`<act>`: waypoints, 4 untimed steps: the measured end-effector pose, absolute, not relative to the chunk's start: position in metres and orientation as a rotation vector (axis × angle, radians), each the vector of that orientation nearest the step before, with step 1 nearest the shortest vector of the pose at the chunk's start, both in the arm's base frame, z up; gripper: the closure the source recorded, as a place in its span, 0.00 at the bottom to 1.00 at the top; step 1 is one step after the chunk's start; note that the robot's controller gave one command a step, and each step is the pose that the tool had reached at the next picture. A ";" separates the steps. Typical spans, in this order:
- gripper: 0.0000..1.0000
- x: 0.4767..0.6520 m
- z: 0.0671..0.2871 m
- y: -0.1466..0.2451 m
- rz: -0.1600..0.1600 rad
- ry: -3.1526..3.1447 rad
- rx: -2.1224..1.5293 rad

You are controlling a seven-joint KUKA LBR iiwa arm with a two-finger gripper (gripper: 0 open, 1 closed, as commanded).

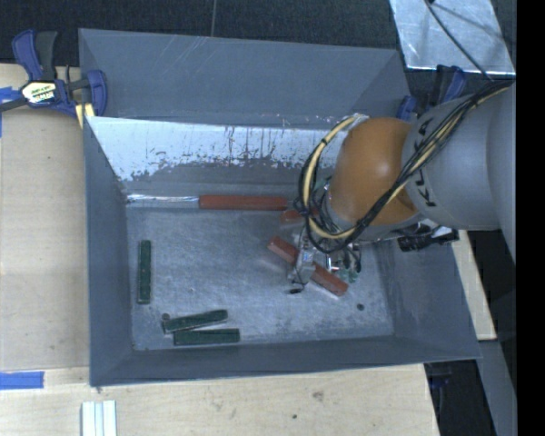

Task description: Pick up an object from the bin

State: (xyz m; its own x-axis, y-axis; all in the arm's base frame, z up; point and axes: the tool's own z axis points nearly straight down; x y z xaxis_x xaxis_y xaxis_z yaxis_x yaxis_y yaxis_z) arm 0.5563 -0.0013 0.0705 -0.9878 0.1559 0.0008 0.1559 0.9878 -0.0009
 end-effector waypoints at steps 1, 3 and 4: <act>1.00 0.503 0.251 -0.019 0.001 -3.151 -0.058; 0.00 0.497 0.142 -0.030 0.000 -3.126 0.271; 0.00 0.510 0.068 -0.002 -0.003 -3.068 0.663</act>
Offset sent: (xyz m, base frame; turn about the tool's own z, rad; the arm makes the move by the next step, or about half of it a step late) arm -0.0550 -0.0166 0.1763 -0.1211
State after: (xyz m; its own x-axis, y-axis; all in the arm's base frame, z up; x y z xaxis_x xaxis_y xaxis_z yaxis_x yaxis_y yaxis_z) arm 0.5099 -0.0019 0.0682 -0.9108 -0.4128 0.0019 -0.4128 0.9108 0.0022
